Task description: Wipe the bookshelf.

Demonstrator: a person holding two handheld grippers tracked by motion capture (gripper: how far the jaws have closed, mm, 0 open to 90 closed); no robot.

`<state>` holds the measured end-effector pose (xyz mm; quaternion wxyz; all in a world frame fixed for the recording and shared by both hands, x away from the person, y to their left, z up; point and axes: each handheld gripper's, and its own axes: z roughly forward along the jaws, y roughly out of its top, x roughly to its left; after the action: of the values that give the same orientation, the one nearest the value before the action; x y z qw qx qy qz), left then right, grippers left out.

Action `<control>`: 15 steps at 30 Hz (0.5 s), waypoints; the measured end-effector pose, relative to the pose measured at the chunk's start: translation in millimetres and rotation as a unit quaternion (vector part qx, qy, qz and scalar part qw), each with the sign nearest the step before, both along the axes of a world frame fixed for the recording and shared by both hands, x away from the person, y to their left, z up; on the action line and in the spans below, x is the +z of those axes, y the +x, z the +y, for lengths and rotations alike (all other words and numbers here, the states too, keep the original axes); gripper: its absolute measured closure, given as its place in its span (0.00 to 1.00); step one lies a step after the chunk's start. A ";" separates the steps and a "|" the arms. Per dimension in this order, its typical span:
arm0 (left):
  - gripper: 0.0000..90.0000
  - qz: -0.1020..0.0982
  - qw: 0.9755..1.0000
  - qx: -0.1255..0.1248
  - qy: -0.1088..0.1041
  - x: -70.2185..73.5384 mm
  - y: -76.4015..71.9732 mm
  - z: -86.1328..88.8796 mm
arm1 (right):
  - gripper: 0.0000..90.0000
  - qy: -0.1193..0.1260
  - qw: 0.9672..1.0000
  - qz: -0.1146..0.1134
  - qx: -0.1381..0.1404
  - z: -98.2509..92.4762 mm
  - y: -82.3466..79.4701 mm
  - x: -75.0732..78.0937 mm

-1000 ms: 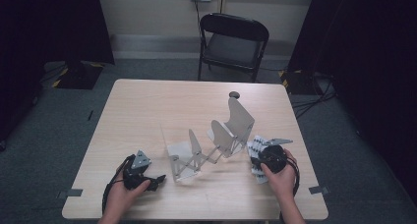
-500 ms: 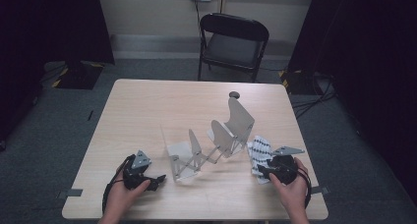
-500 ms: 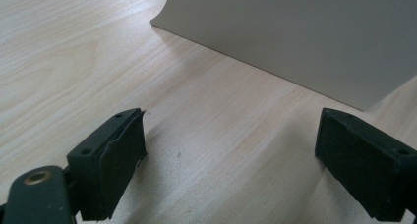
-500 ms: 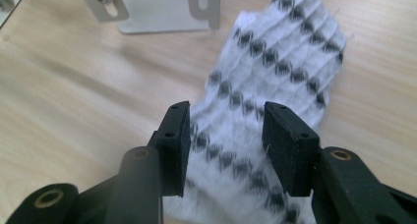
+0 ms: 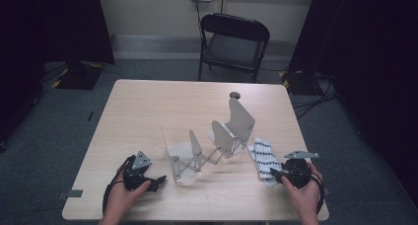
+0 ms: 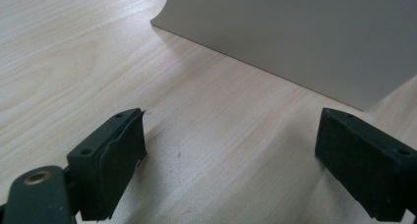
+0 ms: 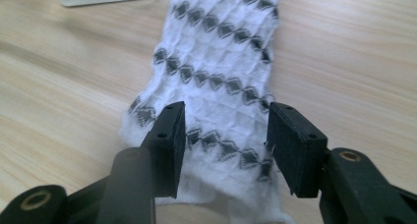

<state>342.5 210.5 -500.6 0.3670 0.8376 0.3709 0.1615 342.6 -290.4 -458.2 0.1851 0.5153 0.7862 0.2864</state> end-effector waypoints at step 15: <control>0.12 0.000 1.000 0.000 0.000 0.0 0.2 -0.1 | 0.49 -0.007 1.000 0.016 0.006 13.5 8.7 -13.6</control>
<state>342.7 210.5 -500.6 0.3668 0.8379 0.3705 0.1617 351.3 -276.9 -471.8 0.1745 0.5138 0.7942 0.2736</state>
